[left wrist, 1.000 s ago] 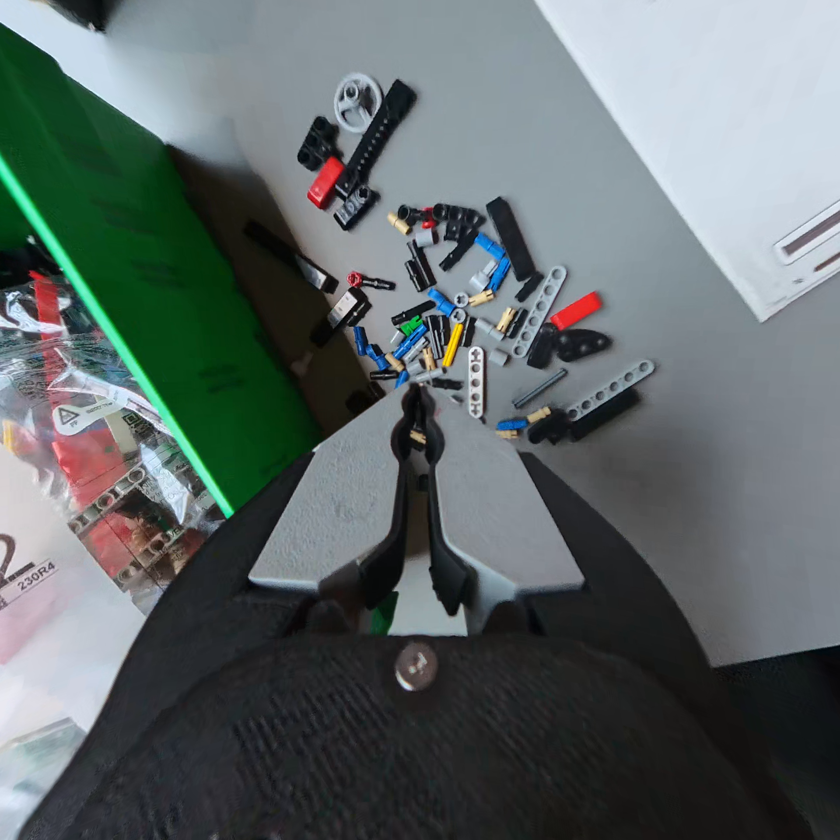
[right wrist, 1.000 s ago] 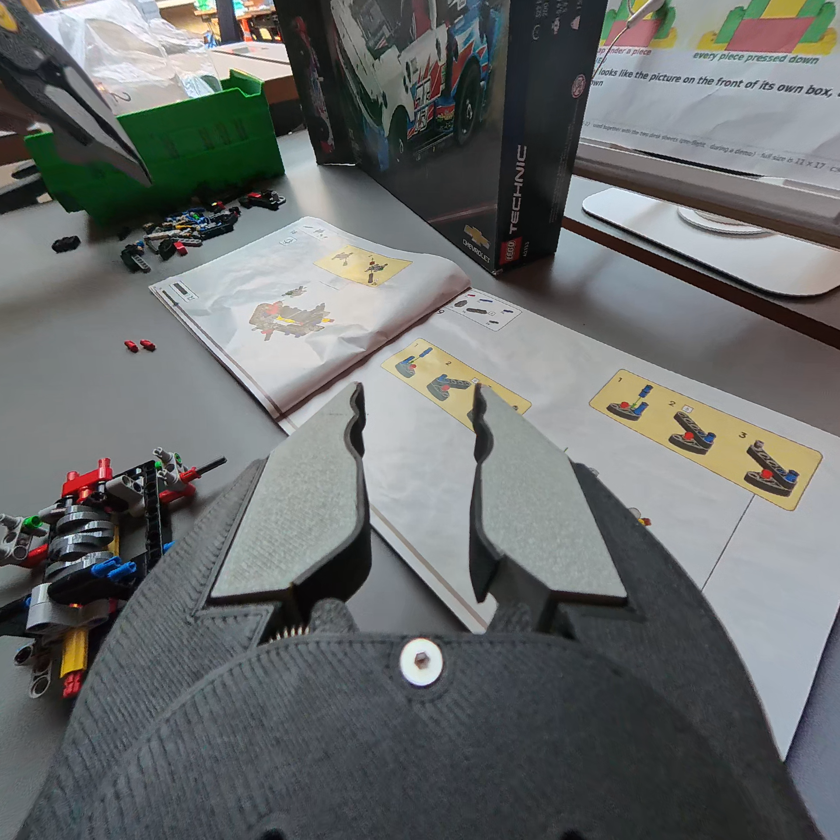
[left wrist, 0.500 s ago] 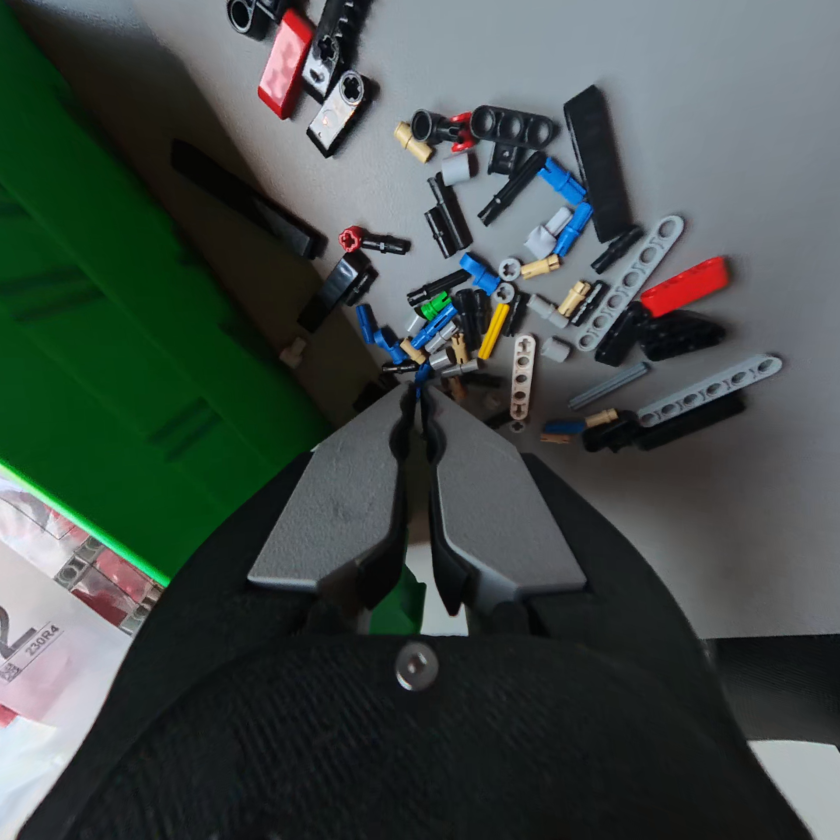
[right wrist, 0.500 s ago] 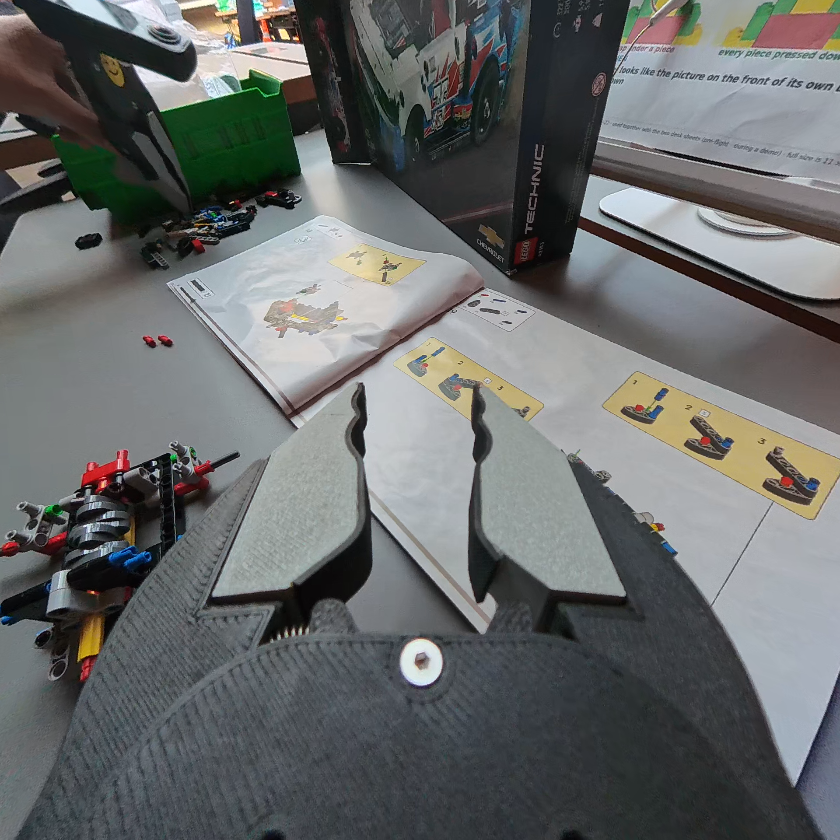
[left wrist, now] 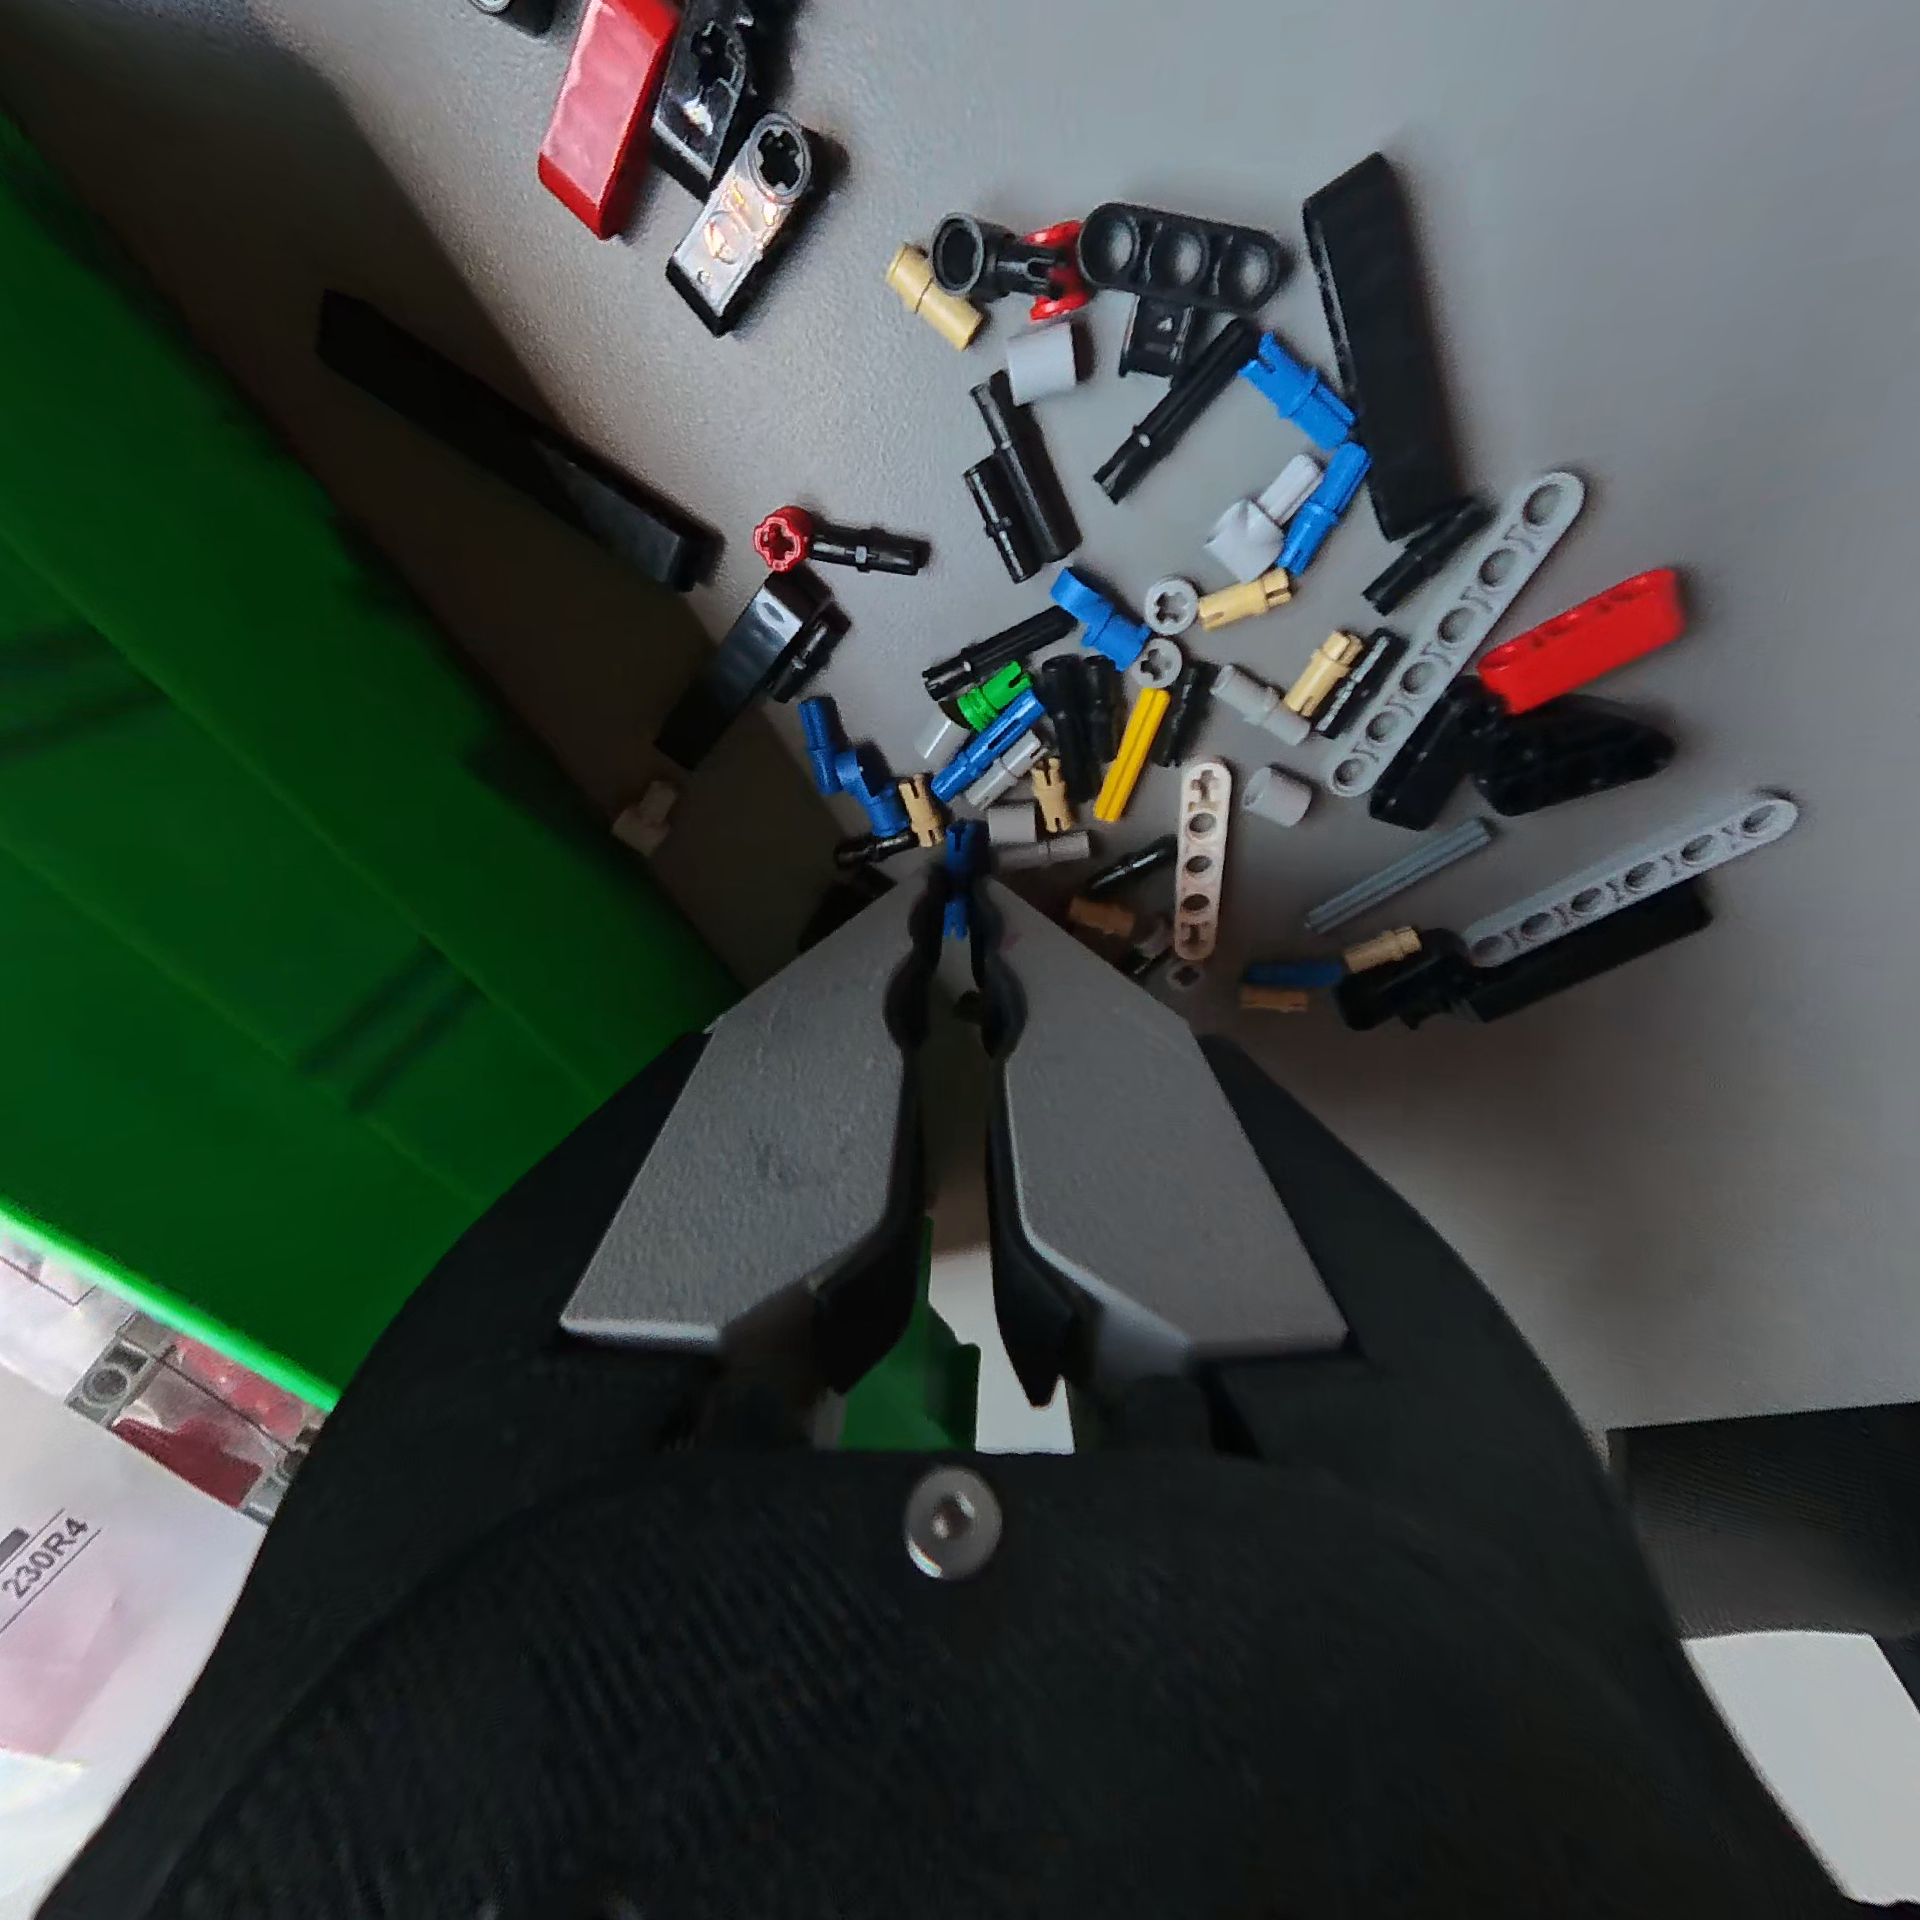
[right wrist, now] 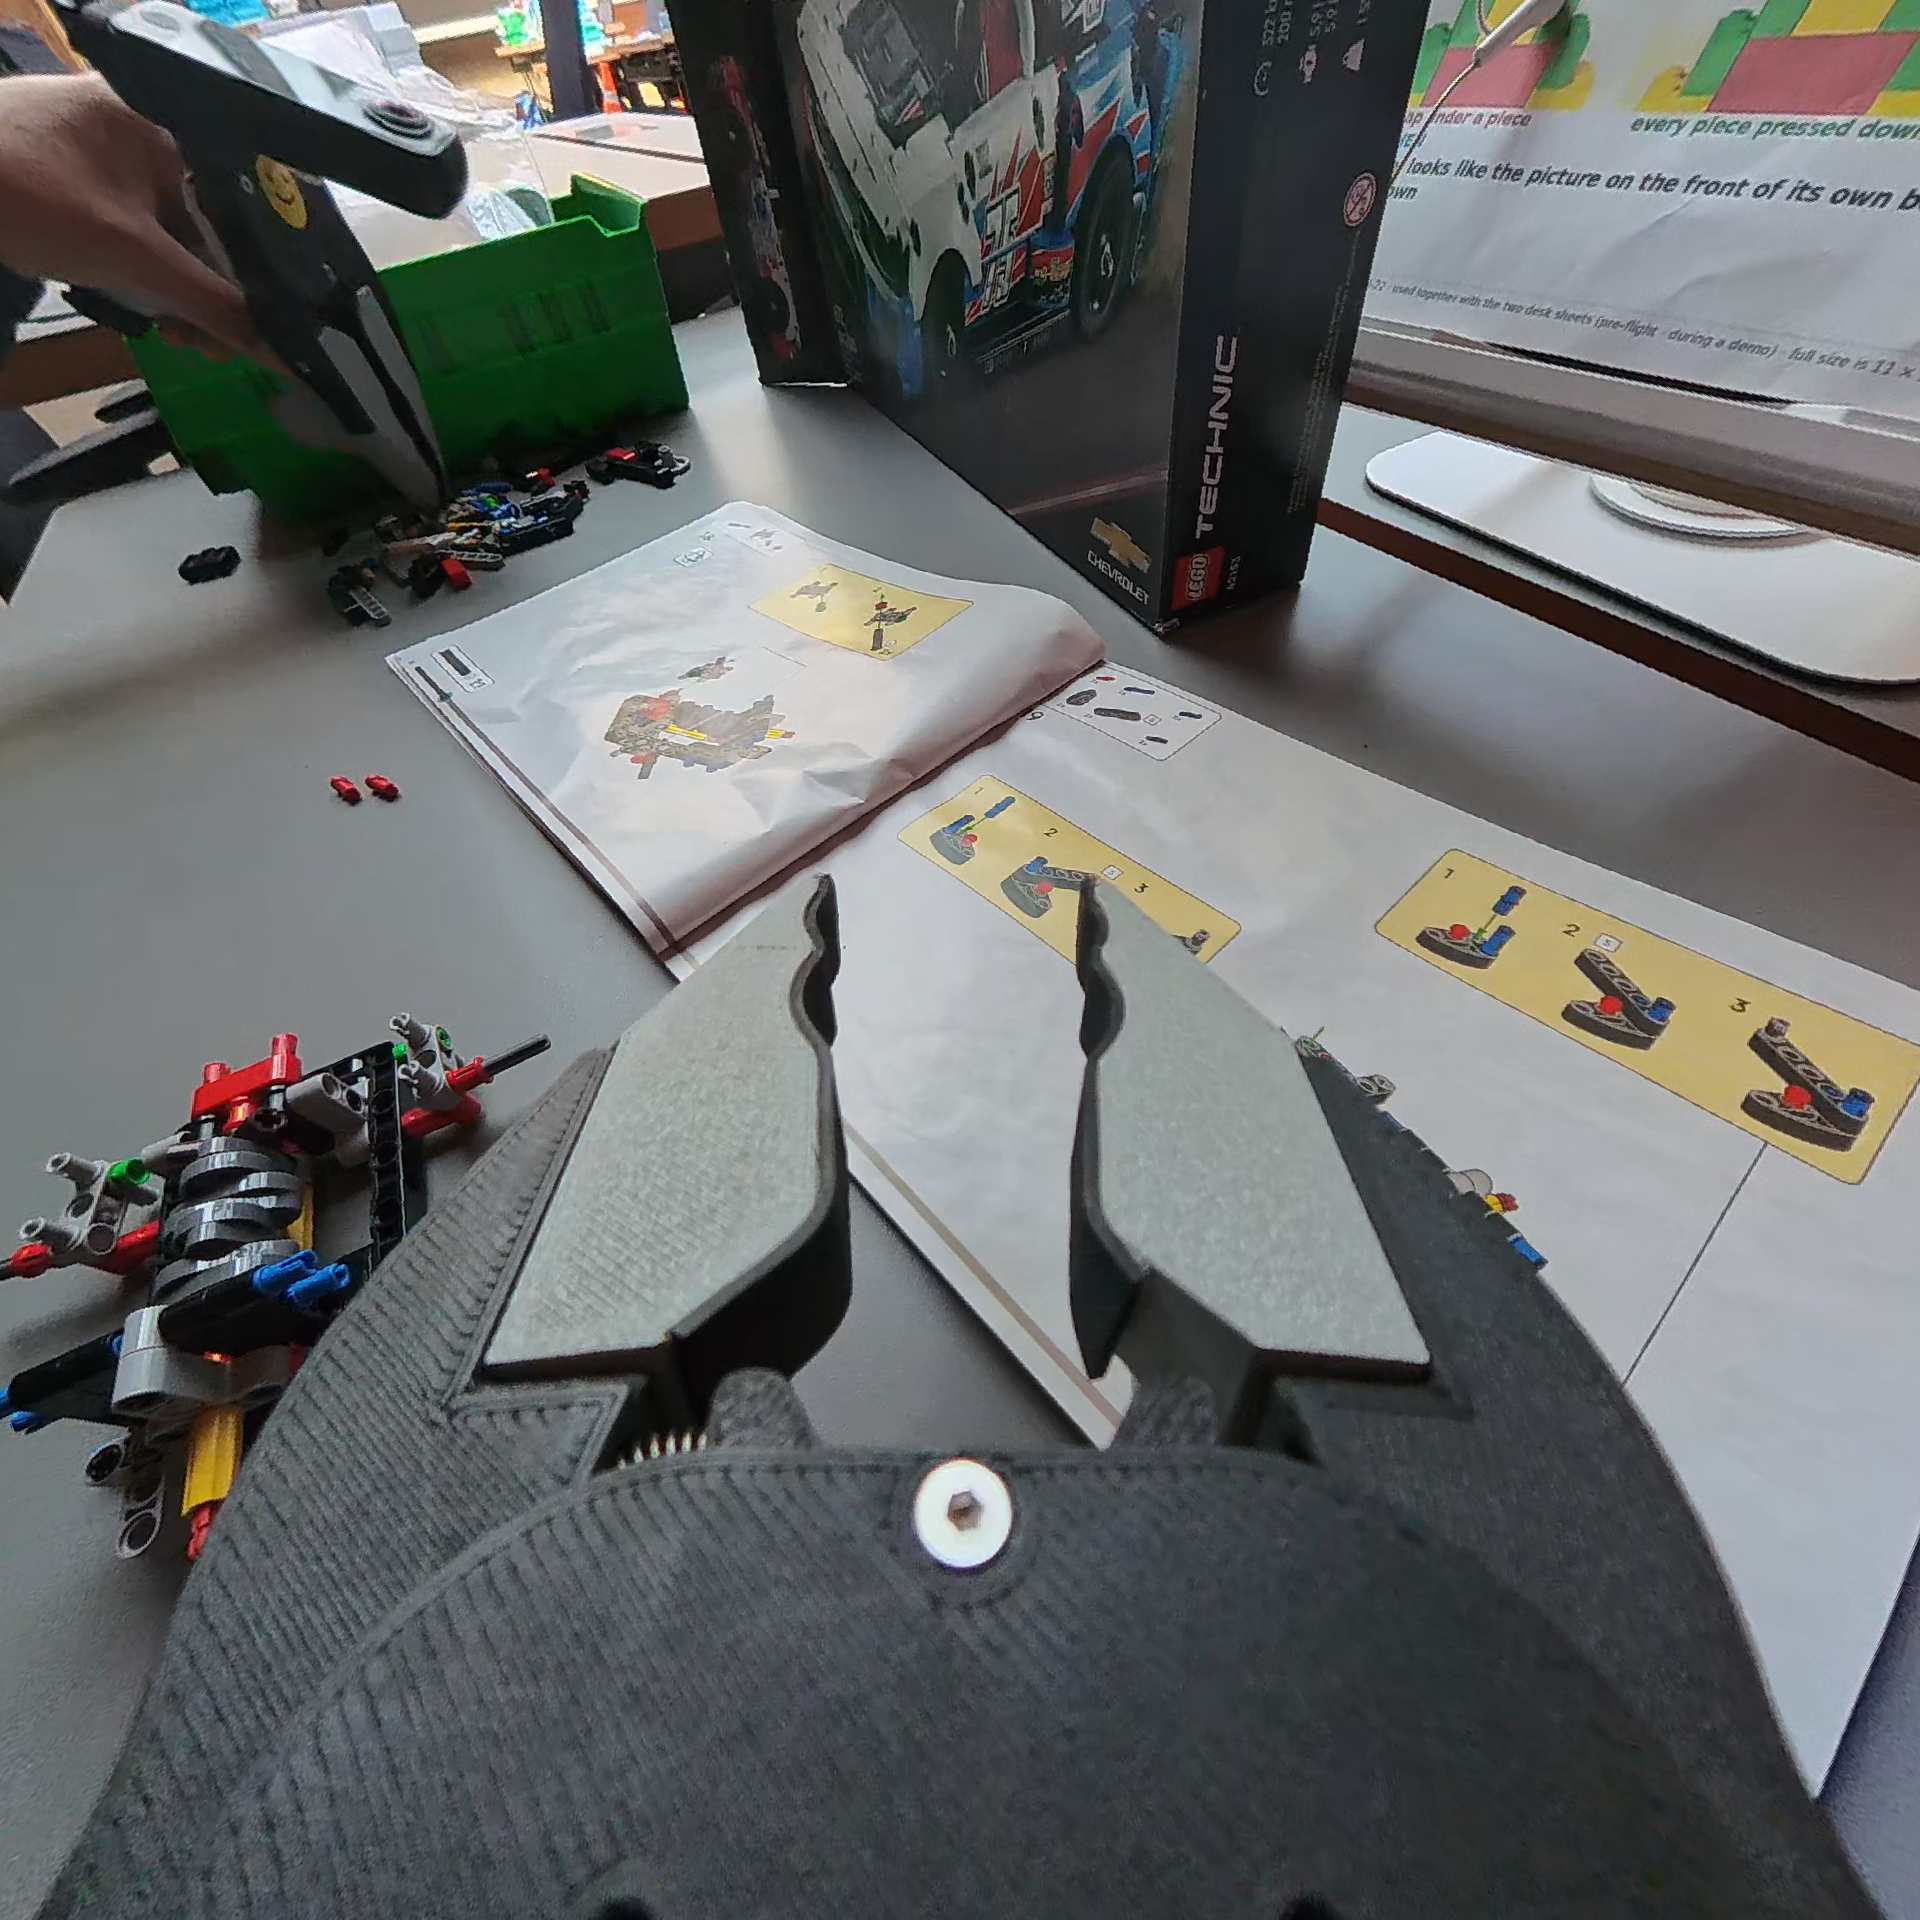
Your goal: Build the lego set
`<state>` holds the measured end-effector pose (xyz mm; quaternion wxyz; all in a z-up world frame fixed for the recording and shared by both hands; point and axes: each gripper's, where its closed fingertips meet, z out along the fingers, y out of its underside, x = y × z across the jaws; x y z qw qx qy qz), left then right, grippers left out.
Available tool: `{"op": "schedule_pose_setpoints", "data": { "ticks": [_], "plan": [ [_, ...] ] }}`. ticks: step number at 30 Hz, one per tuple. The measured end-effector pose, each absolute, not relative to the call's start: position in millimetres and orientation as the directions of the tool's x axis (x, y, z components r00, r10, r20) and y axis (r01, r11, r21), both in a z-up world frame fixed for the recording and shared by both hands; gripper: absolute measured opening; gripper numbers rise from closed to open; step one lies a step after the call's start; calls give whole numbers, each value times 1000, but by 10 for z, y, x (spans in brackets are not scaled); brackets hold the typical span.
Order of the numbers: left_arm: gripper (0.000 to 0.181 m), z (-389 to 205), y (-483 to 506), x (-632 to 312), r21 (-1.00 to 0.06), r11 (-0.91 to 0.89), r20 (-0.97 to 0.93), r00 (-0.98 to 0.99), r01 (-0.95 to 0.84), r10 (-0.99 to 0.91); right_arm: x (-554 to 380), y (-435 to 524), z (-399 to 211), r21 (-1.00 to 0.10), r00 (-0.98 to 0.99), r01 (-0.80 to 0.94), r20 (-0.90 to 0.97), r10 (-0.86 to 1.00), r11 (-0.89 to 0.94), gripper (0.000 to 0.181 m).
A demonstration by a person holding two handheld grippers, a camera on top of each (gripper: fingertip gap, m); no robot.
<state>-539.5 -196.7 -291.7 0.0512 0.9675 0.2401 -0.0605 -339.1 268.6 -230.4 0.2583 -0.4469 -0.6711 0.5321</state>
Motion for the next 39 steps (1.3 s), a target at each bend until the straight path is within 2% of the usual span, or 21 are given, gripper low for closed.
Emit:
{"op": "schedule_pose_setpoints", "data": {
  "ticks": [6, 9, 11, 16, 19, 24, 26, 39],
  "plan": [
    [3, -2709, -1936, -5335, 44, -893, -195, 881, 447, 432, -3389, 2677, -2308, -945, -469, 325, -125, 874, 40, 44],
    [2, -2480, -1826, -5255, -6, -907, -233, 882, 420, 410, -3388, 2673, -2312, -944, -471, 328, -125, 873, 41, 43],
    [2, -2351, -1586, -5064, -69, -932, -205, 909, 357, 363, -3388, 2666, -2317, -943, -474, 330, -125, 872, 45, 43],
    [2, -2419, -764, -4108, -190, -978, -15, 996, 88, 92, -3384, 2644, -2328, -942, -479, 332, -114, 870, 59, 42],
    [2, -2628, -563, -3830, -164, -986, 3, 1000, 12, 11, -3381, 2635, -2327, -942, -482, 331, -113, 869, 61, 42],
    [2, -2930, -462, -3564, -133, -990, 107, 994, 38, 24, -3372, 2623, -2319, -944, -483, 322, -104, 869, 67, 42],
    [2, -2936, -395, -3501, -162, -986, 120, 993, 39, 20, -3371, 2618, -2322, -944, -485, 324, -102, 869, 70, 42],
    [13, -2868, -384, -3539, -160, -986, 84, 996, 41, 27, -3367, 2599, -2325, -943, -491, 324, -99, 865, 76, 42]
  ]
}}
